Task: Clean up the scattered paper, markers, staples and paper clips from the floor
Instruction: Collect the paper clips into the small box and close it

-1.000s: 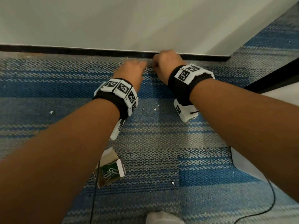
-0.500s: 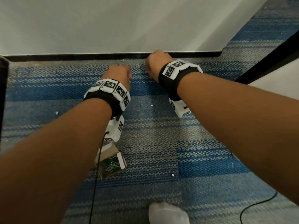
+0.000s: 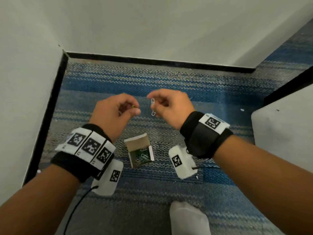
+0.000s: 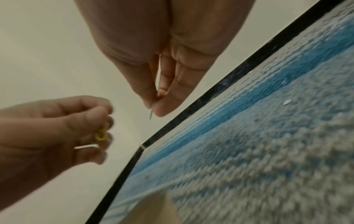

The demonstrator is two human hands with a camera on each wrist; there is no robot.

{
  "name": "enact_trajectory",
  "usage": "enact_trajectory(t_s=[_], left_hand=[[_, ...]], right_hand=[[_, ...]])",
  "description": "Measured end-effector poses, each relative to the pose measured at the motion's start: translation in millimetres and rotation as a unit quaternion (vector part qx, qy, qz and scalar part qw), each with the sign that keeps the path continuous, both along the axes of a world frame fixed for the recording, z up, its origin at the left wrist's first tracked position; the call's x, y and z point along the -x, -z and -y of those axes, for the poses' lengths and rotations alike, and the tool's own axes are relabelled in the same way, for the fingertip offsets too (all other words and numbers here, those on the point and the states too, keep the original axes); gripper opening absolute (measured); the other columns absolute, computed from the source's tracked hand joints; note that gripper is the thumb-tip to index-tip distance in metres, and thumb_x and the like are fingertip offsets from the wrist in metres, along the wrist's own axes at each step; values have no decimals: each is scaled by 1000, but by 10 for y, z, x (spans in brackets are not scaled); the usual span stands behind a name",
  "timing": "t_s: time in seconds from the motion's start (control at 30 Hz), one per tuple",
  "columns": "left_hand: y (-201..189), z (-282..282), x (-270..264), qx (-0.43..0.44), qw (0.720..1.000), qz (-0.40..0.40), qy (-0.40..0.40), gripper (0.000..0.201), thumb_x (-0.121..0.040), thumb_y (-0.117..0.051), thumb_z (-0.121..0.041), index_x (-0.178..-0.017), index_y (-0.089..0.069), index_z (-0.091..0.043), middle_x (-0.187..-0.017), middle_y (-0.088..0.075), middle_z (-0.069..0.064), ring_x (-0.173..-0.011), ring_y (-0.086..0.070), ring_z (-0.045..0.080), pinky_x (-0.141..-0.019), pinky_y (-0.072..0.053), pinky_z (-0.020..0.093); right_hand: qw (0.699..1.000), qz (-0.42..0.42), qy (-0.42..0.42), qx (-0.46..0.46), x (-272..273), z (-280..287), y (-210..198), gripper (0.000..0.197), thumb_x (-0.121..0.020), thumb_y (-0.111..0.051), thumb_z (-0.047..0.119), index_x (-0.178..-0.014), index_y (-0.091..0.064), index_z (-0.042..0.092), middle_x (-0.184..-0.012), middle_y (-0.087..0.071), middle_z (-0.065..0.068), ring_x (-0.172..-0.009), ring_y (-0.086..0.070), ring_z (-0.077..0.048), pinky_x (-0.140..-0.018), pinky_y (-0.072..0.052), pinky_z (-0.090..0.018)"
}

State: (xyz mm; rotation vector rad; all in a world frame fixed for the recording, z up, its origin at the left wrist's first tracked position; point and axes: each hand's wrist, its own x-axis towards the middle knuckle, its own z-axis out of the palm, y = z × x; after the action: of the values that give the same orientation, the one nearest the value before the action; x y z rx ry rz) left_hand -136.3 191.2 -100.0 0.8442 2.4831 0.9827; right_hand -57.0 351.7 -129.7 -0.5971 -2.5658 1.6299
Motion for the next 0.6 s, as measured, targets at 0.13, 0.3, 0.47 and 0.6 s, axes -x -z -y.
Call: enact_trajectory(t_s=[0.13,0.3,0.47,0.6], left_hand=[[194,300,-414,12,1000,-3,12,6,-75,-66,-24,-80,-65,-25,-67,-60,-7,-66,-56,6,-63,-36,16],[306,518,-619,43,999,-32,-4,17,-67,-69,-37,-76,-69,-23,-71,-68,-3,-78,-60,21,-74,-38,26],[374,531,-723,83,996,-9,-28,24,-65,-78,-35,-81,-70,-20,-78,-69,0,-91,-55,22,-82,-39,30],[433,561,-734,79,997,-1,-19,24,-65,-78,-32,-84,-69,-21,-82,-69,-3,-94,-52,21,-88,-40,36]], right_hand=[[995,-46,-59,-63,-266,431,-22,23,-82,-65,10,-103,-72,16,-79,-69,-1,-72,-61,-13,-77,-46,-20],[988,-66,-57,-128,-607,679,94,23,-80,-62,20,-100,-73,16,-83,-71,-3,-77,-61,-12,-77,-40,-16],[982,-31,-91,-161,-688,832,176,20,-81,-59,20,-96,-72,19,-86,-70,-3,-82,-65,-22,-79,-50,-30],[980,-4,-88,-180,-666,843,210,14,-83,-62,17,-94,-71,19,-91,-69,-2,-87,-62,-21,-83,-49,-34]])
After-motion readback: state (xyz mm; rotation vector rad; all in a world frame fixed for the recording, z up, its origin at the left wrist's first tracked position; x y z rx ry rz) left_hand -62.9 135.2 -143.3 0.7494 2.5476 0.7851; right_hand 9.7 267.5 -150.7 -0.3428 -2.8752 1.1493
